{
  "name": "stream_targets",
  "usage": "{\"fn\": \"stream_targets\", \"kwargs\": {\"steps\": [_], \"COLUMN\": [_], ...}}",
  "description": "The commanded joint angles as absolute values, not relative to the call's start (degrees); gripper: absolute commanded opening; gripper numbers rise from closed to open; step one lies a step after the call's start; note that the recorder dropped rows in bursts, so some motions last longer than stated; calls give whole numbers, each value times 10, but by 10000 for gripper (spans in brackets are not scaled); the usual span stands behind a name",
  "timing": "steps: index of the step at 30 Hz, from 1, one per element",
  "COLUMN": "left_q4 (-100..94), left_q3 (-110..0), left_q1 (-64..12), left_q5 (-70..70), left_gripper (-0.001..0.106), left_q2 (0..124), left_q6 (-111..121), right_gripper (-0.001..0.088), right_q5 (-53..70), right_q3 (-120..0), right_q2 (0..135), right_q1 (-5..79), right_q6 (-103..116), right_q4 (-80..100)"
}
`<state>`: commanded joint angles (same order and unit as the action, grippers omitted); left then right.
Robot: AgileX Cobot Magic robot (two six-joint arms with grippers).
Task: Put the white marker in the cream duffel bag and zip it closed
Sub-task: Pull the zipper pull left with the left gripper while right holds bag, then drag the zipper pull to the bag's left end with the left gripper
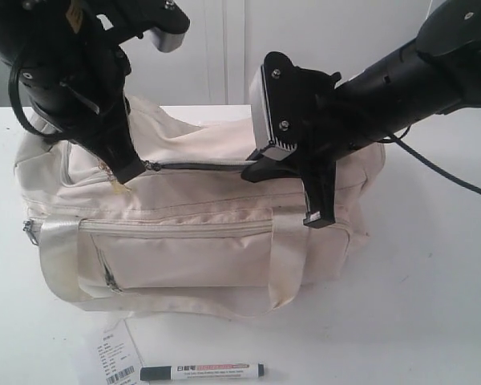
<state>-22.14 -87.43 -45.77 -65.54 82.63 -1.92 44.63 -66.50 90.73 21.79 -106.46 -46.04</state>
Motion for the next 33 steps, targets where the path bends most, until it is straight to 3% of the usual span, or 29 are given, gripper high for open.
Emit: {"fn": "stream_targets", "kwargs": {"steps": [8,10,15,18,28,33], "left_q4": [-199,-199,-199,-199,-191,-187], "left_q3": [-874,-874,-874,-874,-874,-874], "left_q1": [-458,-458,-458,-458,-458,-458], "left_q5": [-625,-625,-622,-622,-621,-621], "left_gripper": [0,0,0,0,0,0], "left_q2": [826,826,826,826,826,826], "left_q6": [-13,-13,-15,-15,-15,-15], "right_gripper": [18,80,334,425,616,622], "right_q5": [453,454,462,462,454,357], "right_q3": [-665,-665,-666,-666,-666,-666], "right_q2": [907,905,886,873,910,950], "right_q1": [218,218,218,218,235,269], "right_q6": [-1060,-1060,-1060,-1051,-1100,-1145], "right_q4": [-465,-467,-493,-509,-603,-620]}}
